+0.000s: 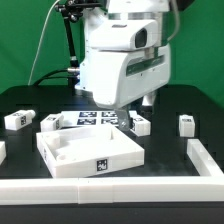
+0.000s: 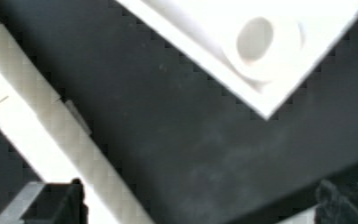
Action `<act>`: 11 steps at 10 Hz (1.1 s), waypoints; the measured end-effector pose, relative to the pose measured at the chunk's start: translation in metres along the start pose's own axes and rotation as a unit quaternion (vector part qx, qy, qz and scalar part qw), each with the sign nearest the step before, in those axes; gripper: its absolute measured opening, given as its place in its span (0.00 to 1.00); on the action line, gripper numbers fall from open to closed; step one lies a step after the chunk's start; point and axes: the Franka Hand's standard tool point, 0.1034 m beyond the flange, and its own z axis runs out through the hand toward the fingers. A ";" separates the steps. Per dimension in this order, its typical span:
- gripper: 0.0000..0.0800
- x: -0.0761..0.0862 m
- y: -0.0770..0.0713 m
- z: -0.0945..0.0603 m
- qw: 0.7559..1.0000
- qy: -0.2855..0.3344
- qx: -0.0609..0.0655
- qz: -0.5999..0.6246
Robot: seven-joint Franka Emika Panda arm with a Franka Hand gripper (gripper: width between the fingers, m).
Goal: Assemble one leg
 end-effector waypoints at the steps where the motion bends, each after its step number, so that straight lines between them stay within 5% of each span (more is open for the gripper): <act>1: 0.81 -0.012 -0.007 0.007 0.998 0.004 -0.007 -0.056; 6: 0.81 -0.020 -0.010 0.010 0.995 -0.003 -0.004 -0.100; 9: 0.81 -0.046 -0.018 0.019 0.963 0.003 -0.054 -0.264; 11: 0.81 -0.054 -0.038 0.024 0.934 -0.020 -0.054 -0.353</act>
Offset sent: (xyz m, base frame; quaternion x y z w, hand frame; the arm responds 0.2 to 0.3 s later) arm 0.0000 0.0000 0.0000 0.0000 0.0000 0.0000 1.0000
